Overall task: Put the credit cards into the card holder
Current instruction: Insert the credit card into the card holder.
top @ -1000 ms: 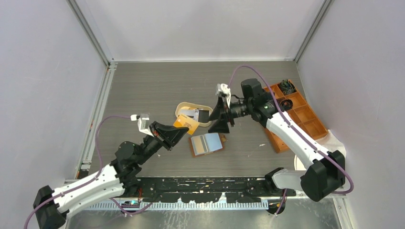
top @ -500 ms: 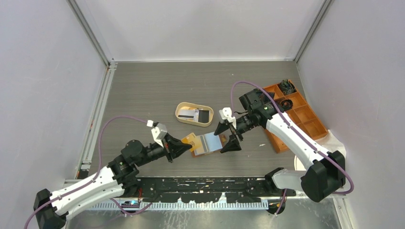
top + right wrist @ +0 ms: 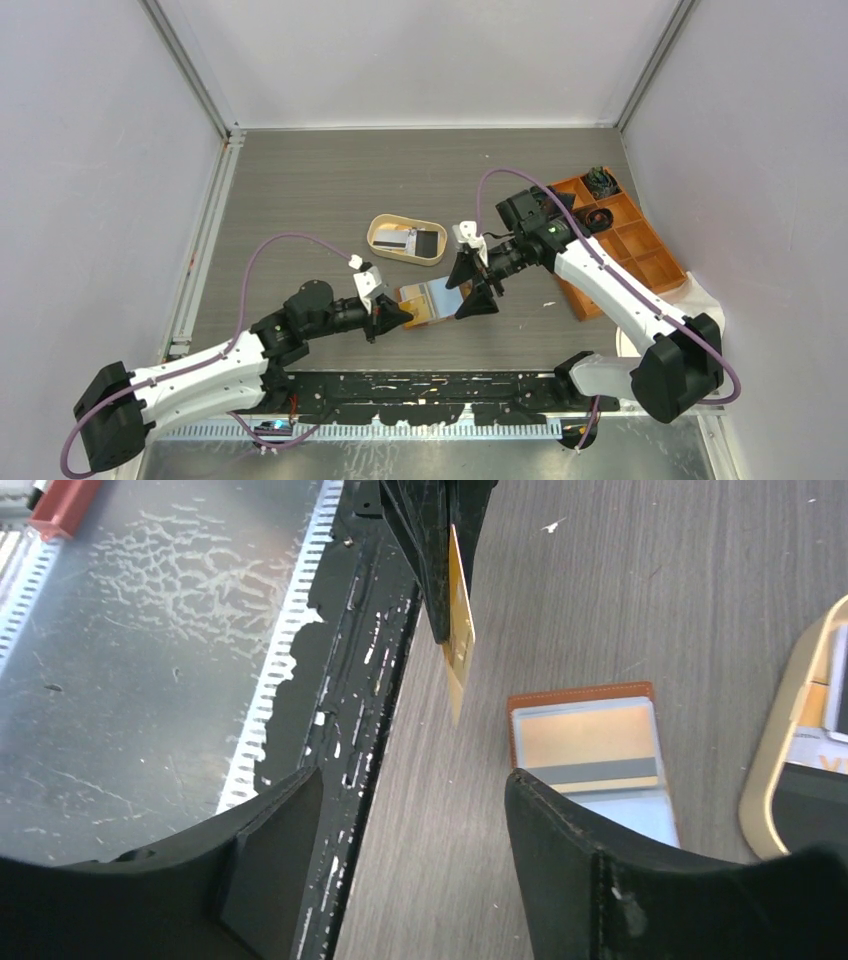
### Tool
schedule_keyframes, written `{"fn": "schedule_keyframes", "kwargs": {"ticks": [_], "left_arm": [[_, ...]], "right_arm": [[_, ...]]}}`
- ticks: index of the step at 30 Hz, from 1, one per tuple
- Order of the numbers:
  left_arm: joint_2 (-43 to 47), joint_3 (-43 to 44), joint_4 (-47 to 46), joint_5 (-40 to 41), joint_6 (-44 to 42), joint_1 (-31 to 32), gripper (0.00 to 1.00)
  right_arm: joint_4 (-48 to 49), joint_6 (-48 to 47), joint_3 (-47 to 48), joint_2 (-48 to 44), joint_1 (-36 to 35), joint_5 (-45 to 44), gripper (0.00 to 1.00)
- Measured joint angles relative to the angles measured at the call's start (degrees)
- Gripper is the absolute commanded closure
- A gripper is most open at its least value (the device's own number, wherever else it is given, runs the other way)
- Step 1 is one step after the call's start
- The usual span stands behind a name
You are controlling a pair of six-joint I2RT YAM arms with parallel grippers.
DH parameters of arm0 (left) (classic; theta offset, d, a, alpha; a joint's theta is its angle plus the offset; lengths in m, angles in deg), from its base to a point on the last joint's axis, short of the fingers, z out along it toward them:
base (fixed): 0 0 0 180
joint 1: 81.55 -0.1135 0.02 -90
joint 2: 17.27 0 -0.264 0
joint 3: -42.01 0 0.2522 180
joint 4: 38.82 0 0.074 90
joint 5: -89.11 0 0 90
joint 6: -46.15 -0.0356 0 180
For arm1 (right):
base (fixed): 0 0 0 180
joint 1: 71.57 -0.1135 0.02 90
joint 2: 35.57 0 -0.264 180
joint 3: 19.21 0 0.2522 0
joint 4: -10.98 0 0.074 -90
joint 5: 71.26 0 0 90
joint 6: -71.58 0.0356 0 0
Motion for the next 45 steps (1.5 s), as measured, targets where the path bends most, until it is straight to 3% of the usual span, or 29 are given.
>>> {"fn": "schedule_keyframes", "kwargs": {"ticks": [13,18,22,23,26,31,35,37,40,45], "left_arm": [[-4.46,1.84,-1.75,-5.79,-1.31,0.0,1.0],[-7.02,3.34,-2.19,-6.86,-1.29,0.0,1.0],[-8.02,3.76,-2.19,-6.78,-1.25,0.0,1.0],[-8.02,3.76,-2.19,-6.69,-1.22,0.0,1.0],[-7.93,3.76,-2.12,-6.14,-1.11,0.0,1.0],[-6.19,3.32,-2.36,-3.32,0.46,0.02,0.49],[-1.4,1.44,-3.76,1.92,3.56,0.0,0.3],[3.32,-0.76,-3.74,5.53,6.64,0.0,0.28],[9.86,-3.72,-2.89,11.02,11.82,0.0,0.33],[14.97,-7.96,-1.36,19.74,21.66,0.0,0.43]], "right_arm": [[15.19,18.08,-3.48,2.84,-7.48,-4.11,0.49],[18.01,21.29,-3.5,2.84,-8.35,-4.74,0.7],[18.47,22.1,-3.5,2.84,-8.55,-5.16,0.96],[18.4,21.9,-3.5,2.84,-8.59,-5.18,0.99],[18.1,21.24,-3.5,2.84,-8.59,-5.11,0.99],[17.42,20.46,-3.48,2.95,-8.59,-4.46,0.99],[20.37,28.37,-3.8,4.0,-7.65,-4.68,0.99],[25.68,35.98,-5.53,4.61,-5.86,-5.11,0.99],[32.74,46.31,-9.09,6.12,-2.01,-6.97,0.99],[34.86,57.0,-10.51,12.98,4.48,-9.31,0.99]]}}
